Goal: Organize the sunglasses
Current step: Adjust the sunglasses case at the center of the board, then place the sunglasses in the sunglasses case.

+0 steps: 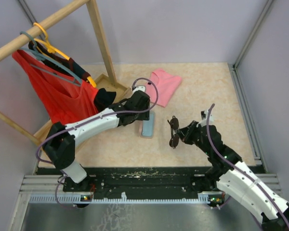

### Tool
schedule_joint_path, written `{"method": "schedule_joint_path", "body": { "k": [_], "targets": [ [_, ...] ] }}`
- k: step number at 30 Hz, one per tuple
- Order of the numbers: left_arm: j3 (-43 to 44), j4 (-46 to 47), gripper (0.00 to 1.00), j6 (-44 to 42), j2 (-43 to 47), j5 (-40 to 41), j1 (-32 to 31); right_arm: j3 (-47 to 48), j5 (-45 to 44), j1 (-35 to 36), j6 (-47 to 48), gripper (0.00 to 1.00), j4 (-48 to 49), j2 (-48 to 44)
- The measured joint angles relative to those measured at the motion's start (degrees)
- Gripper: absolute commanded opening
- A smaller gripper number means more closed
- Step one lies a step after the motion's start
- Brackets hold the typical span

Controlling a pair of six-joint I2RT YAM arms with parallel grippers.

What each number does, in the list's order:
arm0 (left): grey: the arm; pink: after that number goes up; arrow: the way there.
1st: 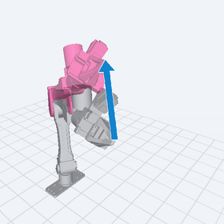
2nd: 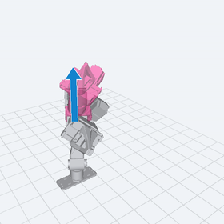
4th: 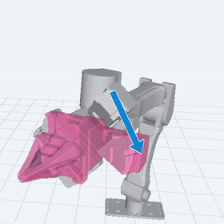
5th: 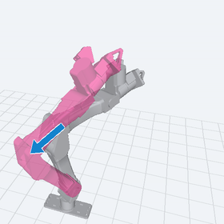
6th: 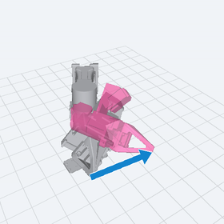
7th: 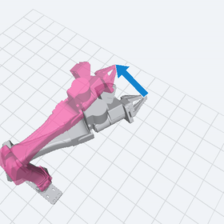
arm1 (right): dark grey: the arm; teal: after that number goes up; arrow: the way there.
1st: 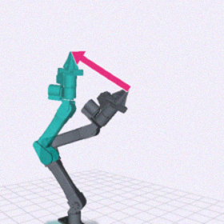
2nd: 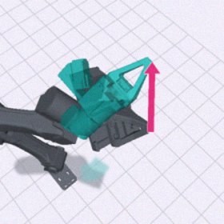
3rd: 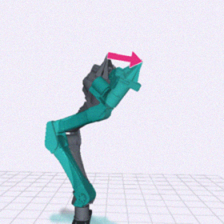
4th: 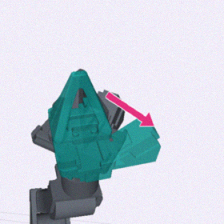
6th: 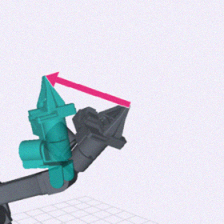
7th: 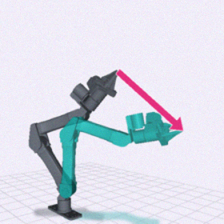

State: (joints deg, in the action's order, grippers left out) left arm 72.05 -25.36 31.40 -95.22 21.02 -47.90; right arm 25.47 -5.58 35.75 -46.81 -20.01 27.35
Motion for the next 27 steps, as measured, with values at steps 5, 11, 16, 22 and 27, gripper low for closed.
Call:
{"method": "schedule_joint_path", "body": {
  "k": [5, 11, 16, 22, 27],
  "targets": [
    [-4.24, 4.79, 0.63, -2.45, 4.20, -2.38, 0.31, 0.00, 1.31, 0.00, -1.33, 0.00, 6.51, 9.64],
    [-12.66, 10.03, 0.67, -3.19, 8.66, -4.83, 3.10, 0.02, 2.54, 0.00, -4.04, 0.00, 17.51, 22.45],
    [-17.55, 14.43, 0.72, -3.17, 13.16, -6.49, 5.60, 0.81, 3.15, 0.00, -4.96, 0.00, 26.99, 33.79],
    [-18.64, 18.95, 0.73, -3.17, 14.45, -8.13, 5.95, 4.70, 3.85, 0.00, -5.42, 0.00, 35.26, 45.97],
    [-18.95, 20.83, 0.72, -3.15, 14.43, -9.18, 6.51, 7.50, 3.67, 0.26, -5.55, 0.00, 40.30, 52.11]
  ]
}}
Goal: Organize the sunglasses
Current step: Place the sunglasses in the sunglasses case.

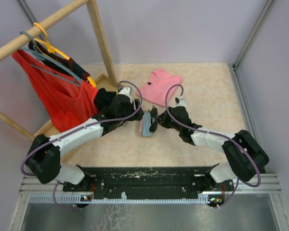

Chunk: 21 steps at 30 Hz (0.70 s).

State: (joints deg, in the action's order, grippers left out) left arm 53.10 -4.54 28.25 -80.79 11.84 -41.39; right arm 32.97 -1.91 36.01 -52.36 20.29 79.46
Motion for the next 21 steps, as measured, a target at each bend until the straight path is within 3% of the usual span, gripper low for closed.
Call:
{"method": "schedule_joint_path", "body": {
  "k": [21],
  "targets": [
    [-1.73, 1.99, 0.71, 0.20, -0.96, -2.49, 0.31, 3.56, -1.75, 2.10, -0.46, 0.00, 6.40, 12.13]
  ]
}}
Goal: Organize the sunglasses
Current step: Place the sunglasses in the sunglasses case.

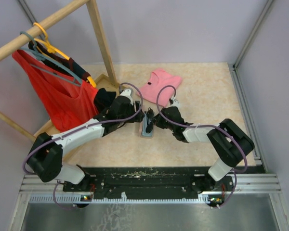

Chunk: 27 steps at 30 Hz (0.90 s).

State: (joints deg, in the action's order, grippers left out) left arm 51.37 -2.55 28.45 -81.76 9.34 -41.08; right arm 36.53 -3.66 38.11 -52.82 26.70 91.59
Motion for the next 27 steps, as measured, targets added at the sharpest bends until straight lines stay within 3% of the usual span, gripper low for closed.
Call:
{"method": "schedule_joint_path", "body": {
  "k": [27],
  "targets": [
    [0.57, -2.19, 0.70, -0.07, -2.12, -0.39, 0.00, 0.76, 0.57, 0.42, -1.88, 0.00, 4.20, 6.64]
  ]
}}
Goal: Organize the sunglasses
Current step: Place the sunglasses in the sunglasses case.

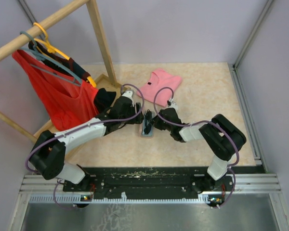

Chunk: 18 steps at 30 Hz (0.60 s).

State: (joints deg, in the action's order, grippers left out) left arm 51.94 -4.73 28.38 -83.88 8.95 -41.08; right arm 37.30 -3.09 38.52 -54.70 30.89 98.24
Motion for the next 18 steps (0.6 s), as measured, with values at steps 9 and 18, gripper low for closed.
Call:
{"method": "schedule_joint_path", "body": {
  "k": [9, 18],
  "targets": [
    [0.02, -0.46, 0.70, -0.17, -0.13, -0.02, 0.00, 0.00, 0.79, 0.11, 0.02, 0.05, 1.31, 0.83],
    [0.02, -0.44, 0.71, -0.39, -0.13, -0.31, 0.00, 1.64, 0.68, 0.13, 2.10, 0.18, -1.68, 0.83]
  ]
}}
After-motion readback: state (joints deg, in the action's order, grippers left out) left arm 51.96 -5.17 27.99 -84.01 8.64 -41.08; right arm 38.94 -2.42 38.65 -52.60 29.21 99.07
